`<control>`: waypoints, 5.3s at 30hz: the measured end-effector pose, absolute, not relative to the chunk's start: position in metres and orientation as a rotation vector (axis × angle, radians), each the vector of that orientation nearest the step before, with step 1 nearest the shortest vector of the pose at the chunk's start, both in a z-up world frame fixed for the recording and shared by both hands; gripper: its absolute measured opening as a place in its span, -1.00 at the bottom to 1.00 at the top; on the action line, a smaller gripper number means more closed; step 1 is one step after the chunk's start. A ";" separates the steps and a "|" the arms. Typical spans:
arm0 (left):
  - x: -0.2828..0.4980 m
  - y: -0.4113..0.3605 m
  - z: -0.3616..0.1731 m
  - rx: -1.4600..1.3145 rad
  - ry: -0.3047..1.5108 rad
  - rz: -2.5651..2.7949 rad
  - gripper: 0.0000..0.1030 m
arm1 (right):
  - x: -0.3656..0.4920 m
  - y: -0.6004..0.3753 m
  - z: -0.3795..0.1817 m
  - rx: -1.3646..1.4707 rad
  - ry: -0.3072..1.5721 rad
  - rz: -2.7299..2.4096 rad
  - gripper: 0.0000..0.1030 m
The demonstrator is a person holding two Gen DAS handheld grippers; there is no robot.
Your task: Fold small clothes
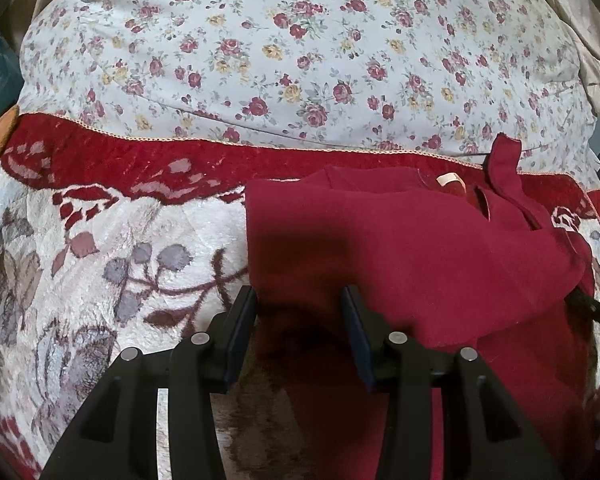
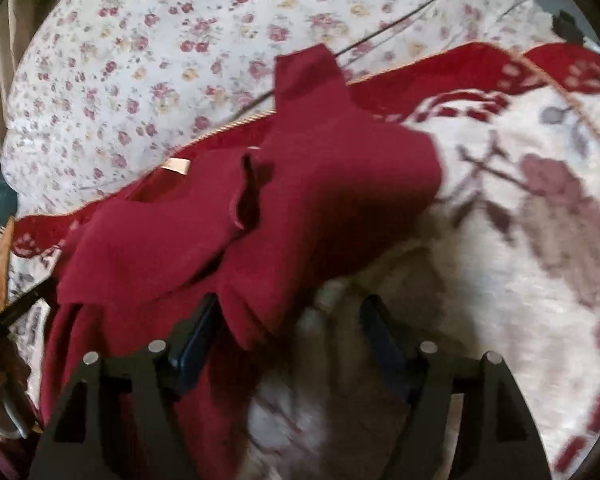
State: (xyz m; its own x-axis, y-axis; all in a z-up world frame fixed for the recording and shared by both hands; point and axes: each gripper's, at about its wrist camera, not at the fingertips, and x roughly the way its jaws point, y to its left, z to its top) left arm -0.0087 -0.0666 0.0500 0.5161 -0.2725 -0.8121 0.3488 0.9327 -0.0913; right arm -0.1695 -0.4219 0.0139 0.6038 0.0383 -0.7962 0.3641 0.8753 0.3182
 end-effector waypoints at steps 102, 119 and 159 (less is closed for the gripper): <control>0.009 -0.070 0.067 0.016 0.927 -0.372 -0.57 | 0.022 -0.510 0.058 0.469 0.917 -0.180 -0.70; 0.014 -0.012 0.095 -0.147 0.854 -0.305 -0.57 | -0.065 -0.347 0.181 0.346 0.819 0.417 -0.70; 0.008 -0.083 0.063 0.061 0.932 -0.405 -0.57 | -0.102 -0.472 0.034 0.387 0.944 -0.232 -0.72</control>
